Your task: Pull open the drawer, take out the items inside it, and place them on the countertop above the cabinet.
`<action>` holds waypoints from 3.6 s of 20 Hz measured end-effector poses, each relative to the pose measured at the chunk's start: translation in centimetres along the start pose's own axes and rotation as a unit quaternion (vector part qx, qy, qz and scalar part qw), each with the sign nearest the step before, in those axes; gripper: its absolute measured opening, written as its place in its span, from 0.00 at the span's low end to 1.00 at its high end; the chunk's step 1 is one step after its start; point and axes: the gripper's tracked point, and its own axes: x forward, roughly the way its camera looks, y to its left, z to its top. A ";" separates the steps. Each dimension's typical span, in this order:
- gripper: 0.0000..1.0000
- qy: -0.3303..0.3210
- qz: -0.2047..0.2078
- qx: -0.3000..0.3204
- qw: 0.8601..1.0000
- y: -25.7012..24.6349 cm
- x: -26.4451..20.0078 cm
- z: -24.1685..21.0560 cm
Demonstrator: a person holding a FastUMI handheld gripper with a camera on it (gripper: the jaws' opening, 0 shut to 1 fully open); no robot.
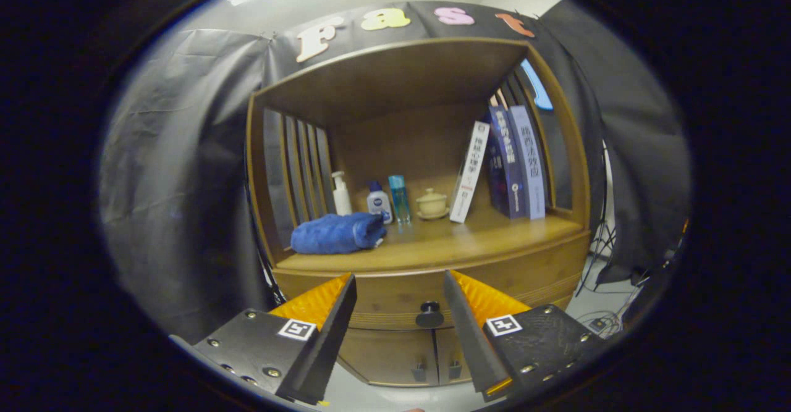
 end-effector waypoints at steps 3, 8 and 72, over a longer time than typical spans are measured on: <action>0.82 0.038 -0.024 0.023 0.999 -2.1 3.1 -3.2; 0.76 0.087 -0.030 0.058 0.994 -3.4 6.6 -7.7; 0.02 0.050 -0.132 -0.046 0.989 -0.5 -5.5 0.3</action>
